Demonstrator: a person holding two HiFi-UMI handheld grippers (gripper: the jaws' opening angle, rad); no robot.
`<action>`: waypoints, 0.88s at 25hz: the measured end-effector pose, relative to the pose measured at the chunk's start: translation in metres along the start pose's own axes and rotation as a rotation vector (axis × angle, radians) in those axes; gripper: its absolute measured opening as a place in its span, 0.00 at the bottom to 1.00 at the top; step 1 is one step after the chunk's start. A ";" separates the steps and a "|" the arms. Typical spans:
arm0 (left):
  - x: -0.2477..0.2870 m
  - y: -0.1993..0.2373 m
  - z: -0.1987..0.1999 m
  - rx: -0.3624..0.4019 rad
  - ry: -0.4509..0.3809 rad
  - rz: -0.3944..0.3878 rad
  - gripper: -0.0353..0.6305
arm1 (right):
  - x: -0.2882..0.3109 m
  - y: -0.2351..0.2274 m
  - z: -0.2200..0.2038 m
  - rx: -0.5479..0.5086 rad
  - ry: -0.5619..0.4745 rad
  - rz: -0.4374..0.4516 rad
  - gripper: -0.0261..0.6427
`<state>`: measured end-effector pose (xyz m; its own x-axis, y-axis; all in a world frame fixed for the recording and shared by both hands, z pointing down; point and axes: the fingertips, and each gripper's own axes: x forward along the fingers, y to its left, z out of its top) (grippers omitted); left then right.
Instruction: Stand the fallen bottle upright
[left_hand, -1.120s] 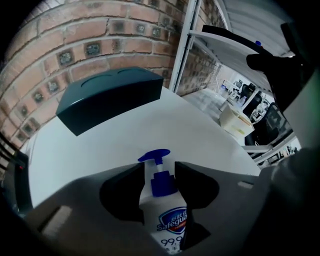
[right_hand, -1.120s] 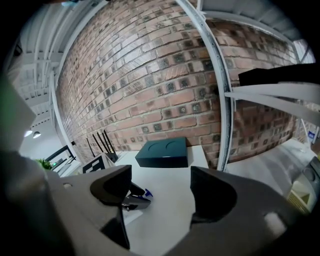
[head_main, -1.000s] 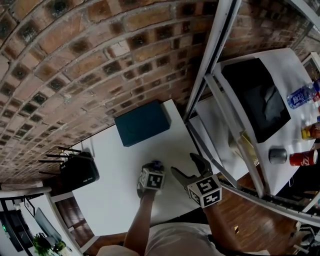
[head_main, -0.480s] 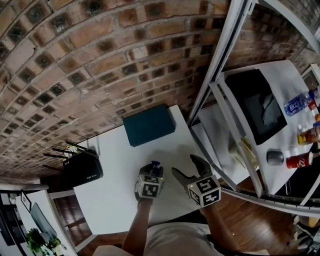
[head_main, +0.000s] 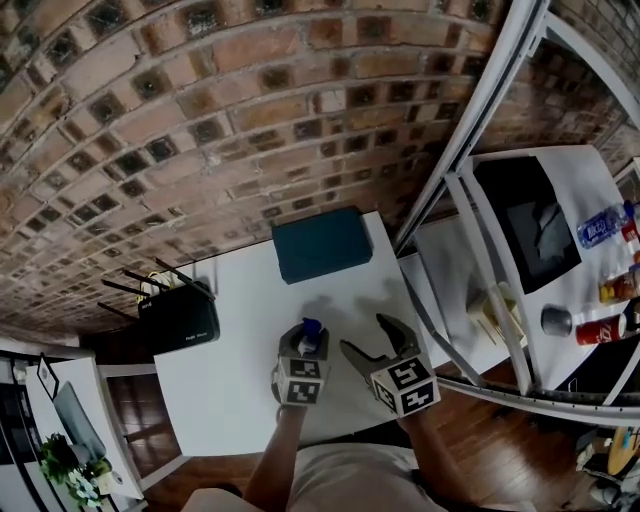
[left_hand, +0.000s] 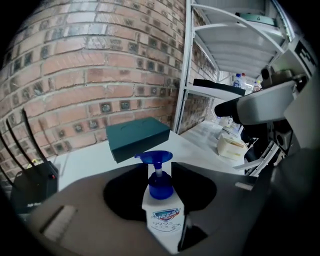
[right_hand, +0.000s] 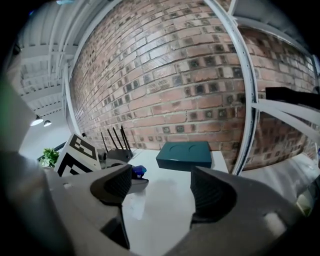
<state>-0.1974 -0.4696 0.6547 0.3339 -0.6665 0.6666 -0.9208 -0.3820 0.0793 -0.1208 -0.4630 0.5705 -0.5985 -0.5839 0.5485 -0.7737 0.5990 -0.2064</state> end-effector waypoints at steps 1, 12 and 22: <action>-0.003 0.002 0.000 -0.001 -0.016 0.009 0.30 | 0.000 0.002 0.000 -0.003 0.000 0.000 0.57; -0.032 -0.011 -0.015 0.067 -0.158 0.062 0.30 | -0.007 0.011 -0.003 -0.011 -0.004 -0.031 0.57; -0.047 -0.022 -0.033 0.106 -0.220 0.042 0.32 | -0.018 0.026 -0.006 -0.018 -0.019 -0.052 0.57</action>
<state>-0.1993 -0.4093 0.6460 0.3423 -0.8021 0.4893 -0.9123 -0.4083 -0.0310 -0.1290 -0.4331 0.5599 -0.5612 -0.6246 0.5430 -0.8002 0.5772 -0.1631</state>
